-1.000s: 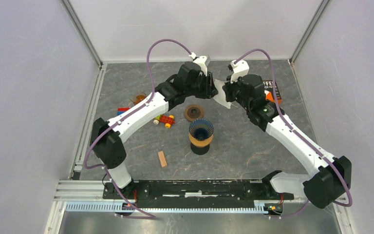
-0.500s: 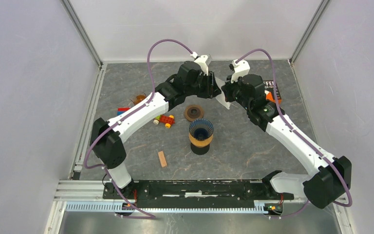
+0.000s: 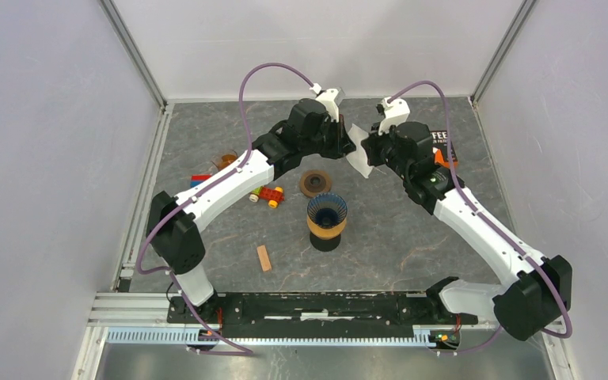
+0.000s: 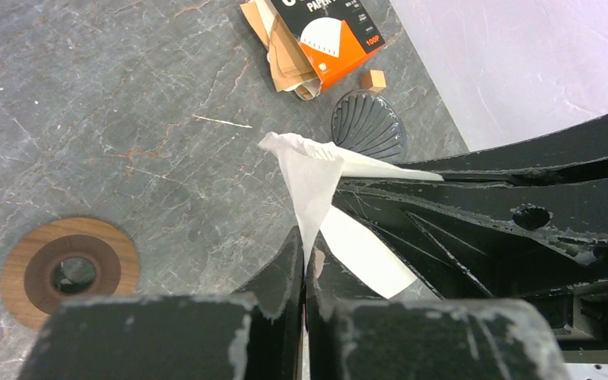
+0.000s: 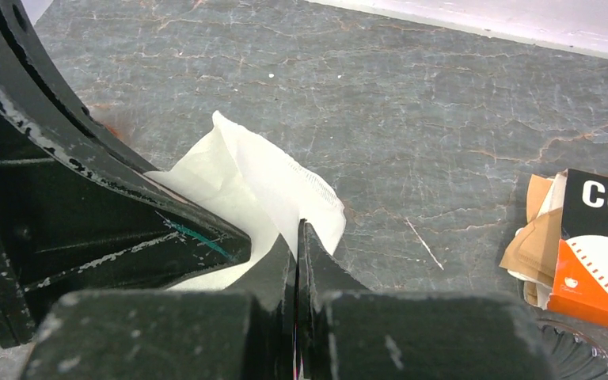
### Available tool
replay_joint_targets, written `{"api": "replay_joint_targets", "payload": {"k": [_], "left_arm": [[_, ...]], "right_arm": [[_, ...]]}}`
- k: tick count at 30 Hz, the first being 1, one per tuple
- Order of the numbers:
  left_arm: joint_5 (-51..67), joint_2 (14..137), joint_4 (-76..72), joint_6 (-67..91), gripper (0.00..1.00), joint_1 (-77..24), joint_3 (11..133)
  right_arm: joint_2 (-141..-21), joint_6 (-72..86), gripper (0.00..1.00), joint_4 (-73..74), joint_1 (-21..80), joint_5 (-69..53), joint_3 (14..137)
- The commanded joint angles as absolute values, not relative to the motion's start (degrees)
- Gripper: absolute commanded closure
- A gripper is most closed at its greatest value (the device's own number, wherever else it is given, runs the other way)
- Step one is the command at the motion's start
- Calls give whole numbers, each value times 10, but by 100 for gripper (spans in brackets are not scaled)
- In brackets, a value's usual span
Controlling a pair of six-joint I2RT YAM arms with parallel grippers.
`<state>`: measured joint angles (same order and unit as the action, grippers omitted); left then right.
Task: Place the coffee filter in the dripper
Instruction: Pick up the coffee filter from the coffee filter holder.
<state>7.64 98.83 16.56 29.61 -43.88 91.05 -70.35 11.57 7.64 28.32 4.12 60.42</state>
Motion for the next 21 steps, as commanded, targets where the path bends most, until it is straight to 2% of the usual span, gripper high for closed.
{"api": "replay_joint_targets", "payload": {"k": [1, 5, 13, 18, 21], "left_arm": [[72, 979, 147, 238, 98, -439, 929], [77, 976, 165, 187, 98, -439, 955], [152, 948, 227, 68, 98, -439, 957], [175, 927, 248, 34, 98, -439, 952], [180, 927, 259, 26, 98, -439, 957]], "right_arm": [[-684, 123, 100, 47, 278, 21, 591], [-683, 120, 99, 34, 277, -16, 583], [-659, 42, 69, 34, 276, -44, 586], [-645, 8, 56, 41, 272, -79, 593], [-643, -19, 52, 43, 272, -113, 603]]}}
